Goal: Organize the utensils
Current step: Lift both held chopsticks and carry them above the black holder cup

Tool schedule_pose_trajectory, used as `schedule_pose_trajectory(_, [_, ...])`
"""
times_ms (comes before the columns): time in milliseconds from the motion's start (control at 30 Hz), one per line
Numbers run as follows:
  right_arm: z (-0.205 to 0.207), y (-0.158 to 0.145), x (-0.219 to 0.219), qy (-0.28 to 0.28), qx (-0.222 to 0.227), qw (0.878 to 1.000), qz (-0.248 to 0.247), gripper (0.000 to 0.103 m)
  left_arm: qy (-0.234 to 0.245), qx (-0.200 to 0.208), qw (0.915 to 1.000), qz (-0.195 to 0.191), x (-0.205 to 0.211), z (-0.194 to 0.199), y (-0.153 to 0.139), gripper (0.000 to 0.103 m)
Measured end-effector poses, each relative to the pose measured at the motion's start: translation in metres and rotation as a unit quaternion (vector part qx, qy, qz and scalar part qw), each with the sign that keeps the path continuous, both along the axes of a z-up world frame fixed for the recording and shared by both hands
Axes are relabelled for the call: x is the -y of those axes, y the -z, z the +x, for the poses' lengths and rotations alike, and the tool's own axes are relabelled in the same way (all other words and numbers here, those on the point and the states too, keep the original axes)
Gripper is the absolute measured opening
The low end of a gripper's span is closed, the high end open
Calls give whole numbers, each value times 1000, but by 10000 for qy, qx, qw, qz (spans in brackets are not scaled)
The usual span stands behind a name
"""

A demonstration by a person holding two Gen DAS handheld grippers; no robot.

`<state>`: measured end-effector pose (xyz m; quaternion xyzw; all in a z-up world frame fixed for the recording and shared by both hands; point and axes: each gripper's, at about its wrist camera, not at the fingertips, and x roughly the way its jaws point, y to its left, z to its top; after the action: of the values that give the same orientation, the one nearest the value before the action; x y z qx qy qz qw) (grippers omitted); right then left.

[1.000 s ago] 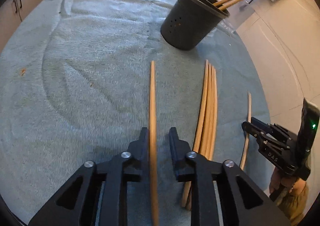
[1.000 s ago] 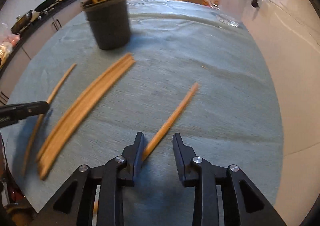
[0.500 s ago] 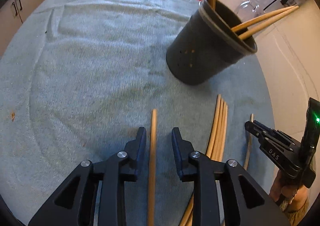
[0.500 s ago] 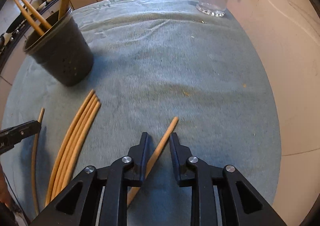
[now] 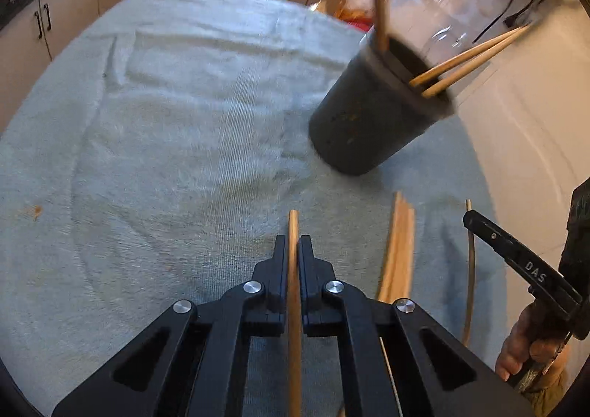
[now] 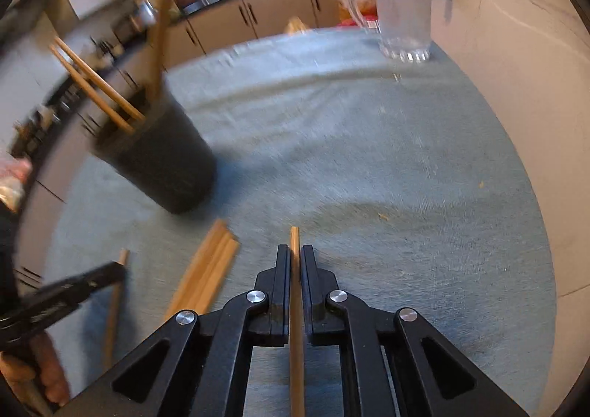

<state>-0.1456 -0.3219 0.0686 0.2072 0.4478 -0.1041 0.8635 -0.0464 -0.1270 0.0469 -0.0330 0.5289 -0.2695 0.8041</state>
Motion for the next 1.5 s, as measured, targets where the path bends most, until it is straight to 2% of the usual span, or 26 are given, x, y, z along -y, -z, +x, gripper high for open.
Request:
schedule_pose_trajectory(133, [-24, -30, -6, -47, 659, 9977, 167, 6, -43, 443, 9988, -222, -12, -20, -32, 5])
schedule_pose_trajectory(233, [-41, -50, -15, -12, 1054, 9943, 159, 6, -128, 956, 9948, -322, -22, -43, -58, 5])
schedule_pose_trajectory(500, [-83, -85, -46, -105, 1716, 9850, -155, 6, -321, 1987, 9785, -452, -38, -95, -99, 5])
schedule_pose_trajectory(700, [-115, -108, -60, -184, 2085, 9774, -290, 6, -287, 2483, 9663, -612, -58, -134, -124, 5])
schedule_pose_trajectory(1033, [-154, -129, -78, -256, 2350, 9698, -594, 6, -131, 2871, 9555, -668, -74, -177, -138, 5])
schedule_pose_trajectory(1500, [-165, -143, -89, -400, 2531, 9642, -685, 6, -145, 3014, 9496, -854, -77, -187, -155, 5])
